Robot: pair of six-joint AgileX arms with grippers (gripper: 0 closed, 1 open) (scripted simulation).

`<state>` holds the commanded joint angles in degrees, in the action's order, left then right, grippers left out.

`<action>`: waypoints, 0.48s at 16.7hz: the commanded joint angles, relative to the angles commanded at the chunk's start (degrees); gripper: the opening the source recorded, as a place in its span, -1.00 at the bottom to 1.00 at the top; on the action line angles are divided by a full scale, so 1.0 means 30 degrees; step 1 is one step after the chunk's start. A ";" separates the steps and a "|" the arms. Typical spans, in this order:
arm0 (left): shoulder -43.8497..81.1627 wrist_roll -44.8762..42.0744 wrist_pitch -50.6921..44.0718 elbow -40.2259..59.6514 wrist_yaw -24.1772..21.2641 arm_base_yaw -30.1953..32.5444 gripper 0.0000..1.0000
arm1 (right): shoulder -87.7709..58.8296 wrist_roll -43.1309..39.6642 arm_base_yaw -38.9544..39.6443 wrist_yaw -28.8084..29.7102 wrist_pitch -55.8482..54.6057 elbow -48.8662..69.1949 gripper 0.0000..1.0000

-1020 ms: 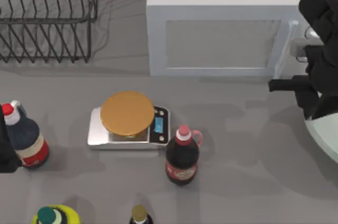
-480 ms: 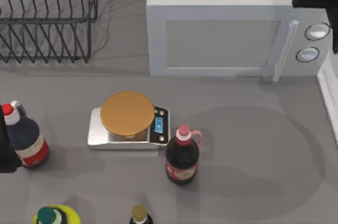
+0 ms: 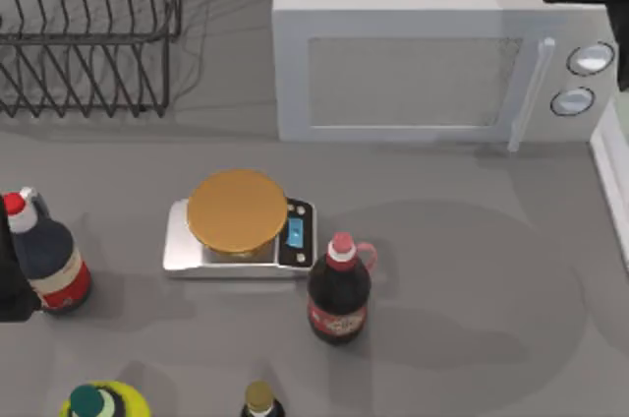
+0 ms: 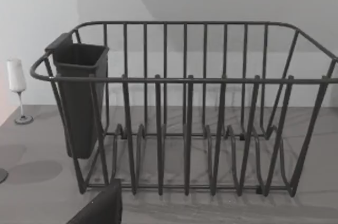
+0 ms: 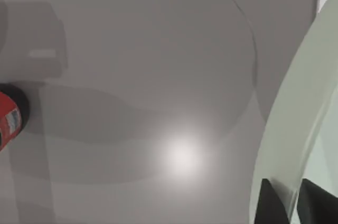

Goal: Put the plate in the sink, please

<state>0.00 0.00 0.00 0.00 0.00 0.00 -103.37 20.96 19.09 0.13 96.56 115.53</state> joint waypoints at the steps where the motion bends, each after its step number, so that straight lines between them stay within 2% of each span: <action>1: 0.0000 0.0000 0.0000 0.0000 0.0000 0.0000 1.00 | -0.0209 -0.0025 -0.0199 0.0077 -0.0041 0.0220 -1.00; 4: 0.0000 0.0000 0.0000 0.0000 0.0000 0.0000 1.00 | -0.1936 -0.0363 -0.1661 0.0582 -0.0288 0.2131 -1.00; 8: 0.0000 0.0000 0.0000 0.0000 0.0000 0.0000 1.00 | -0.6277 -0.1778 -0.4422 0.1210 -0.0417 0.7103 -1.00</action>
<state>0.00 0.00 0.00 0.00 0.00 0.00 -122.21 15.63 5.83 3.76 95.31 136.84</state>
